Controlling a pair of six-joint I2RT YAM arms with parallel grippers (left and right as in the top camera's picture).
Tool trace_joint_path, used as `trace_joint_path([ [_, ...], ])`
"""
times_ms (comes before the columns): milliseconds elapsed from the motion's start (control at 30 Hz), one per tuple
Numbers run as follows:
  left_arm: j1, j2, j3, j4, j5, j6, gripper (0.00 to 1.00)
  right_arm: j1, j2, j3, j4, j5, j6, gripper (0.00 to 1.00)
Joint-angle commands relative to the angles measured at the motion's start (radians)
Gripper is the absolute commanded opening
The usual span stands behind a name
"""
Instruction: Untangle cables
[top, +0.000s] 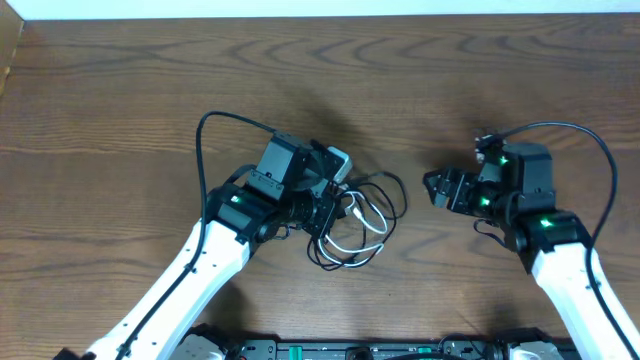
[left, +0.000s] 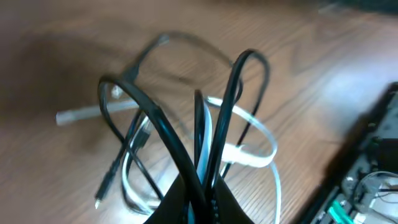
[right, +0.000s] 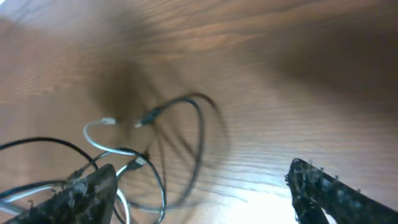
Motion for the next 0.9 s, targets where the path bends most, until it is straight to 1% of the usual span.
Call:
trace_joint_path([
  [0, 0.003, -0.088, 0.047, 0.047, 0.093, 0.057, 0.08, -0.006, 0.065, 0.003, 0.041, -0.157, -0.083, 0.86],
  [100, 0.003, -0.139, 0.047, 0.085, 0.093, 0.057, 0.08, -0.006, 0.113, 0.003, 0.079, -0.261, -0.130, 0.87],
  [233, 0.003, -0.185, 0.046, 0.109, 0.095, 0.056, 0.08, -0.006, 0.153, 0.003, 0.154, -0.511, -0.281, 0.86],
  [267, 0.003, -0.189, 0.046, 0.105, 0.119, 0.057, 0.09, -0.006, 0.158, 0.003, 0.188, -0.583, -0.299, 0.85],
  [300, 0.003, -0.189, 0.046, 0.100, 0.158, 0.058, 0.12, -0.006, 0.158, 0.003, 0.215, -0.615, -0.299, 0.84],
  [367, 0.003, -0.187, 0.046, 0.090, 0.245, 0.081, 0.15, -0.006, 0.158, 0.003, 0.264, -0.629, -0.298, 0.81],
  [433, 0.003, -0.185, 0.046, 0.087, 0.341, 0.111, 0.16, -0.004, 0.158, 0.003, 0.292, -0.629, -0.298, 0.81],
  [500, 0.003, -0.183, 0.046, 0.091, 0.396, 0.116, 0.15, 0.006, 0.158, 0.003, 0.303, -0.632, -0.298, 0.81],
  [767, 0.003, -0.177, 0.046, 0.090, 0.402, 0.116, 0.15, 0.079, 0.175, 0.003, 0.301, -0.586, -0.321, 0.79],
  [867, 0.003, -0.165, 0.046, 0.081, 0.343, 0.084, 0.15, 0.091, 0.191, 0.003, 0.301, -0.553, -0.320, 0.81],
])
